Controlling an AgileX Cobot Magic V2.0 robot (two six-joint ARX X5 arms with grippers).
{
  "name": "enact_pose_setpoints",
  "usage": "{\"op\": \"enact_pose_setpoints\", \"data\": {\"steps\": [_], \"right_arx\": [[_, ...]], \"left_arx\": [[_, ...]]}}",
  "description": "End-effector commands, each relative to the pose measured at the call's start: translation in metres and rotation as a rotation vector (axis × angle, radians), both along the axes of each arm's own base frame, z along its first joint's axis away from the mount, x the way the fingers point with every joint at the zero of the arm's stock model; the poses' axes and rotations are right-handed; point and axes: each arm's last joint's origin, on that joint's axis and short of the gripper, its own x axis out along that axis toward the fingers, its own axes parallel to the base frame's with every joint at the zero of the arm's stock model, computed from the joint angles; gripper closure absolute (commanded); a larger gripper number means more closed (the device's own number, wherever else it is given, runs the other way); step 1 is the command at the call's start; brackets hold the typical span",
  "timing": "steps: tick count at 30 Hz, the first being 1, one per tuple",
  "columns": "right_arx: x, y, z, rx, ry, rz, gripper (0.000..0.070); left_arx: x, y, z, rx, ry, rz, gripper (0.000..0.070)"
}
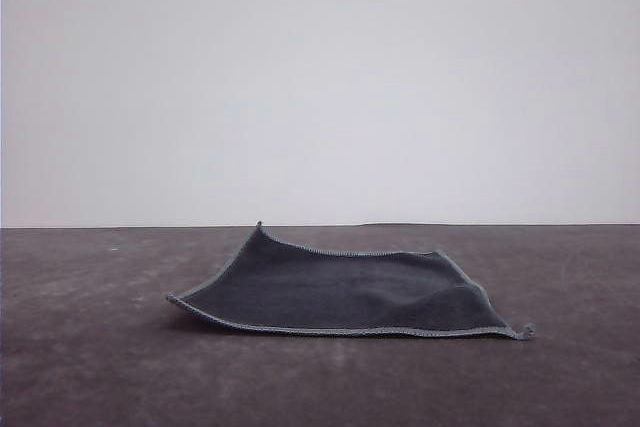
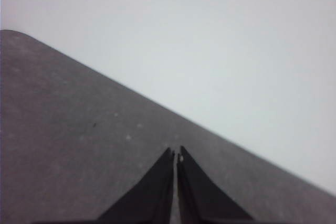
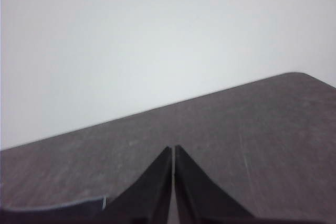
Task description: Fold clothes
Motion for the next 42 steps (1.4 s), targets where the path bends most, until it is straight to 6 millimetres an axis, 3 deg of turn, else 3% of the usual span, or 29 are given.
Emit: {"op": "enact_pose_setpoints", "data": {"steps": [1, 8, 17, 23, 32, 36, 38, 39, 41, 42], "right_arx": [[-0.004, 0.000, 0.007, 0.013, 0.042, -0.002, 0.0695], [-0.002, 0.003, 0.022, -0.083, 0.244, 0.099, 0.0694], [0.030, 0.008, 0.027, -0.160, 0.419, 0.335, 0.0694], [0.044, 0.018, 0.028, -0.206, 0.452, 0.441, 0.0694], [0.048, 0.041, 0.027, -0.329, 0.431, 0.604, 0.0694], [0.047, 0.044, 0.027, -0.342, 0.425, 0.630, 0.0693], [0.046, 0.044, 0.027, -0.350, 0.421, 0.635, 0.0635], [0.046, 0.044, 0.027, -0.352, 0.419, 0.634, 0.0531], [0.046, 0.043, 0.027, -0.352, 0.417, 0.634, 0.0330], [0.046, 0.043, 0.027, -0.352, 0.417, 0.634, 0.0298]], "left_arx": [[-0.003, 0.000, 0.013, 0.061, 0.006, -0.015, 0.0697], [0.002, -0.003, 0.041, 0.154, 0.234, -0.106, 0.0697], [0.027, -0.011, 0.053, 0.255, 0.499, -0.362, 0.0697], [0.039, -0.026, 0.054, 0.293, 0.499, -0.500, 0.0697], [0.046, -0.050, 0.060, 0.673, 0.359, -0.683, 0.0697], [0.048, -0.052, 0.059, 0.681, 0.375, -0.685, 0.0696], [0.049, -0.052, 0.059, 0.680, 0.376, -0.685, 0.0656], [0.049, -0.052, 0.059, 0.678, 0.375, -0.685, 0.0556], [0.048, -0.052, 0.059, 0.659, 0.381, -0.680, 0.0285], [0.048, -0.052, 0.059, 0.641, 0.385, -0.676, 0.0244]]}}
